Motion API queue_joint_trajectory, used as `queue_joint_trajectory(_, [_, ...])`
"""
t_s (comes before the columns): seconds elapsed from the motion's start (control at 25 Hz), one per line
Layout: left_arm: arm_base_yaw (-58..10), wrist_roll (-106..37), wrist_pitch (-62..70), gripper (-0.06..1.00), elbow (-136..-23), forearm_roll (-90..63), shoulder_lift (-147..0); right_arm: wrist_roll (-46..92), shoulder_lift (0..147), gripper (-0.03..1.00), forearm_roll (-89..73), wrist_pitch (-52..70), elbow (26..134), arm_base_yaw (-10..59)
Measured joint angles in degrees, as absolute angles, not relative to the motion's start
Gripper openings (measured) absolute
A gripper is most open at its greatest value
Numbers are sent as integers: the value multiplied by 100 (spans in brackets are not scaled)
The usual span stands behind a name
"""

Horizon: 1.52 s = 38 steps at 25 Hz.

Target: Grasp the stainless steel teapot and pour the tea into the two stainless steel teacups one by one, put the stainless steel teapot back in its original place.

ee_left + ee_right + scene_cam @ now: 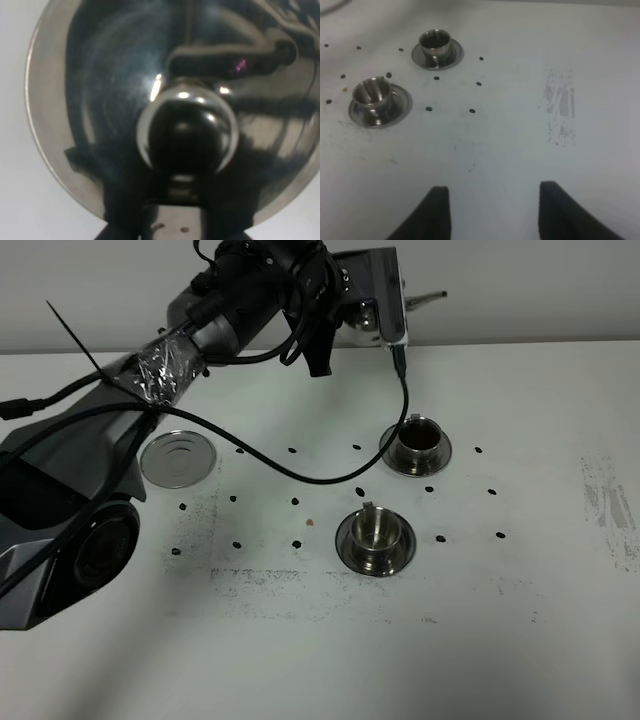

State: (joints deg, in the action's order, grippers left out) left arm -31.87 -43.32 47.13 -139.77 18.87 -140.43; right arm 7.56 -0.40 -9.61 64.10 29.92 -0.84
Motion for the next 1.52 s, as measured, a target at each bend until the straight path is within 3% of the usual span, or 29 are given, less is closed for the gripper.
queue_joint_trajectory(0.28, [-3158,-2187,6129,18,-13982,1542,-13841,756,-40,39,-961,6410,2992,-84])
queue_joint_trajectory(0.96, [-3102,-1942,6639,18,-13977,1015,-14688,756,-40,39,-1068,6410,2992,-84])
queue_joint_trajectory(1.52, [-3095,-1923,6778,18,-13977,1015,-14559,756,-40,32,-1115,6410,2992,-84])
